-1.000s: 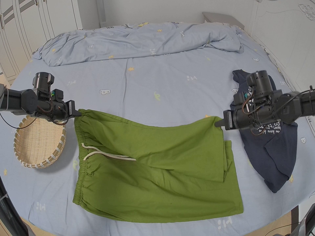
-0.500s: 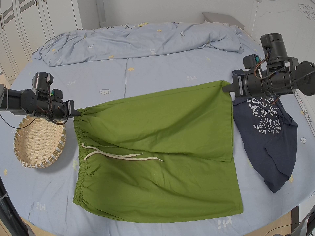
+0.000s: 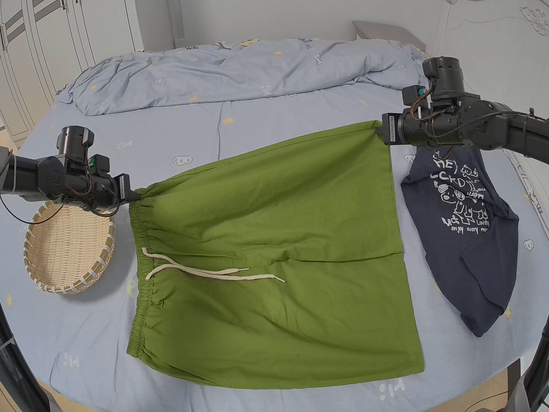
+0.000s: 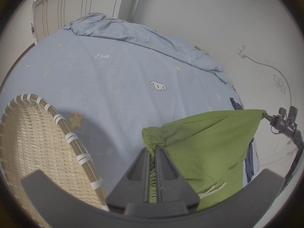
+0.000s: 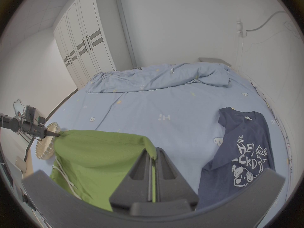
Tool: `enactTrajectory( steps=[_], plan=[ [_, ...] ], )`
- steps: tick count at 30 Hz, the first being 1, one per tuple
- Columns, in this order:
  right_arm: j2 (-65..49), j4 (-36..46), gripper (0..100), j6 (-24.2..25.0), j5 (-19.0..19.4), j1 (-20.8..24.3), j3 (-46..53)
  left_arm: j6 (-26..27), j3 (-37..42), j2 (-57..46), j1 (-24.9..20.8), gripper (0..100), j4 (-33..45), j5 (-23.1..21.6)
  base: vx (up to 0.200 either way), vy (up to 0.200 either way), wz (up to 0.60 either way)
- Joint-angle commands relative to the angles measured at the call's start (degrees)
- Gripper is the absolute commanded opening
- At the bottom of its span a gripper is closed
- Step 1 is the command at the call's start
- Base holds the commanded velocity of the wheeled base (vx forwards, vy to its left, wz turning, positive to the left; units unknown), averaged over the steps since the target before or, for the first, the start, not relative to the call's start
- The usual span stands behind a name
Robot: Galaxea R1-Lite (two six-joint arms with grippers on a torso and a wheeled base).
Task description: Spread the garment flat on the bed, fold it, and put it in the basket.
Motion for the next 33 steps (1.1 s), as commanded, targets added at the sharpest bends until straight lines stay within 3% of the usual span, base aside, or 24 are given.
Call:
enactTrajectory(
  steps=[1, 18, 19, 20, 21, 33],
  plan=[
    [9.23, -0.08, 0, -0.07, -0.14, -0.21, -4.69, 1.02, -0.59, 0.72, -0.15, 0, -0.27, -0.03, 0.000, 0.000, 0.00],
    [14.59, -0.17, 0, -0.34, -2.33, -1.70, -4.69, 1.82, -1.03, 1.77, -0.94, 0, -0.27, 1.64, 0.000, 0.000, 0.00],
    [14.50, -0.17, 100, -0.34, -2.33, -1.70, -4.69, 1.73, -1.29, 1.77, -0.94, 0, -0.27, 1.64, 0.000, 0.000, 0.00],
    [14.50, -0.25, 100, -0.34, -2.33, -1.70, -4.69, 1.73, -1.29, 1.77, -0.94, 0, -0.27, 1.64, 0.000, 0.000, 0.00],
    [14.50, -0.34, 100, -0.34, -2.33, -1.61, -4.69, 1.82, -1.29, 1.86, -1.03, 100, -0.27, 1.64, 0.000, 0.000, 0.00],
    [11.87, -0.69, 100, -0.07, -2.25, -1.09, -4.69, 1.82, -0.68, 1.86, -2.79, 100, -4.75, 2.78, 0.000, 0.000, 0.00]
  ],
)
